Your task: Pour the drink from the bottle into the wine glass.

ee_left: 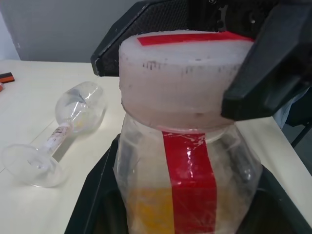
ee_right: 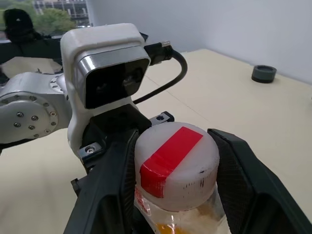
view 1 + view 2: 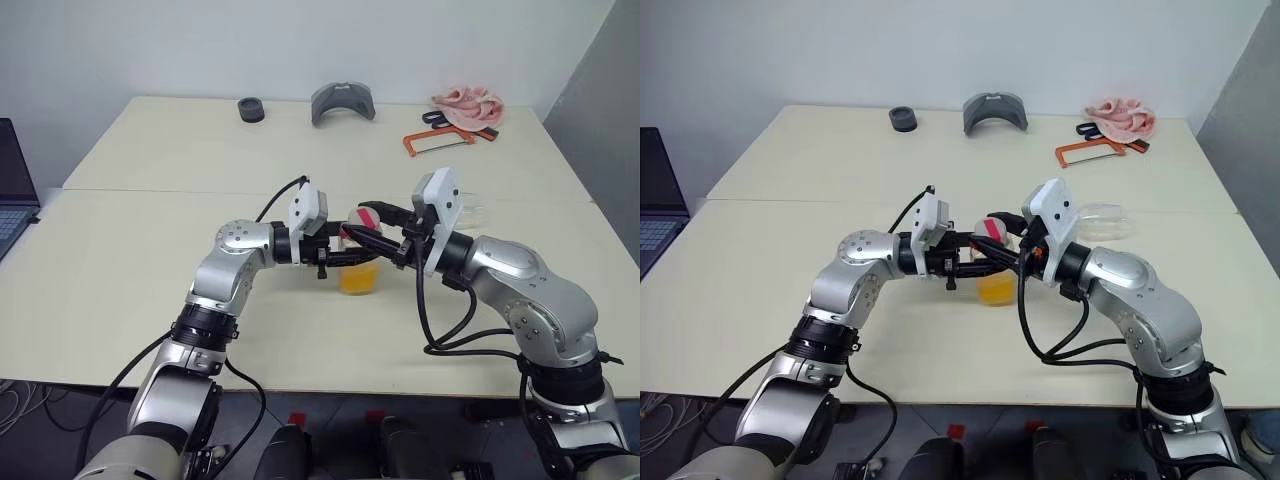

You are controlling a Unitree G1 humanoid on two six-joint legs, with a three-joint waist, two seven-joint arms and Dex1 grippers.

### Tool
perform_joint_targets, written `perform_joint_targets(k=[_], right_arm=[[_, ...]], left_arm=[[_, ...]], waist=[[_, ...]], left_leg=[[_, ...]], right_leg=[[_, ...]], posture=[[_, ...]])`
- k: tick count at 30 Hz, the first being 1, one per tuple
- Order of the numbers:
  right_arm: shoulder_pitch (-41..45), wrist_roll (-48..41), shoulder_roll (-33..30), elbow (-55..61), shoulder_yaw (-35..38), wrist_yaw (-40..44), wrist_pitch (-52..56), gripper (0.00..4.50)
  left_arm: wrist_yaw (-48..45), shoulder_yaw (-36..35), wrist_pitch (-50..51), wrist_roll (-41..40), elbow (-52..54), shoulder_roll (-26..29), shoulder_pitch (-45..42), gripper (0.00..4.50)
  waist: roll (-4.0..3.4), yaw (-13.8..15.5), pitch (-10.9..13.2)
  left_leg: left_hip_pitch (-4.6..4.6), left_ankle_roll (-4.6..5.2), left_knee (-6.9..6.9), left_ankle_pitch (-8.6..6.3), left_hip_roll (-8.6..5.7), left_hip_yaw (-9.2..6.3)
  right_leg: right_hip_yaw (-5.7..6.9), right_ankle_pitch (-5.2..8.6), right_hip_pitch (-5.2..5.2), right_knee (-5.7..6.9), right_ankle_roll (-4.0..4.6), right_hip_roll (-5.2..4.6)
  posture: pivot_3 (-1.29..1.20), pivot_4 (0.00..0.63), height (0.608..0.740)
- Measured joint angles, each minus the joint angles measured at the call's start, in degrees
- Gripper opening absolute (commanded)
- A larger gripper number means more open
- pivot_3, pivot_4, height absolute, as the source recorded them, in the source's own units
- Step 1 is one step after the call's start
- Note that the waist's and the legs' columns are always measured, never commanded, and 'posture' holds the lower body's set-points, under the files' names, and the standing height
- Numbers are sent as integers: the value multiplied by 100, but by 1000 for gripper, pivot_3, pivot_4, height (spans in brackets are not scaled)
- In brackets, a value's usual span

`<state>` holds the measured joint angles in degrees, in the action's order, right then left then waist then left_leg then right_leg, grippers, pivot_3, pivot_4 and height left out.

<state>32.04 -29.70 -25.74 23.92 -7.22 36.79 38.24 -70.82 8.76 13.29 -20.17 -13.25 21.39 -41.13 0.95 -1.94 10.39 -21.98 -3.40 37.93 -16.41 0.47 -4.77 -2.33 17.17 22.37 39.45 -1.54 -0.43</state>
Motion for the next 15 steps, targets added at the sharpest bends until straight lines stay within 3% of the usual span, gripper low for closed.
perform_joint_targets(k=[5, 9, 15], right_arm=[[841, 89, -636, -1229, -376, 2119, -934, 1904], [1377, 47, -710, -1784, -405, 2736, -877, 1904], [529, 3, -575, -1211, 136, 1979, -773, 3868]], left_arm=[[-499, 68, 13, -3, 95, 166, -30, 1832], [-605, 73, 58, 1, -16, 182, -276, 1831], [-420, 52, 252, -11, -29, 94, -291, 1825]], waist=[[-1, -11, 3], [-1, -4, 4], [-1, 19, 5]], left_leg=[[3, 2, 0, -1, -3, 3], [1, 2, 0, -1, 8, -3], [-45, -2, 10, 1, -2, -4]], right_leg=[[0, 0, 0, -1, 0, 4], [4, 0, 0, -2, 1, 5], [4, 0, 32, 3, 1, -24]], posture=[[0, 150, 740], [0, 150, 740], [0, 150, 740]])
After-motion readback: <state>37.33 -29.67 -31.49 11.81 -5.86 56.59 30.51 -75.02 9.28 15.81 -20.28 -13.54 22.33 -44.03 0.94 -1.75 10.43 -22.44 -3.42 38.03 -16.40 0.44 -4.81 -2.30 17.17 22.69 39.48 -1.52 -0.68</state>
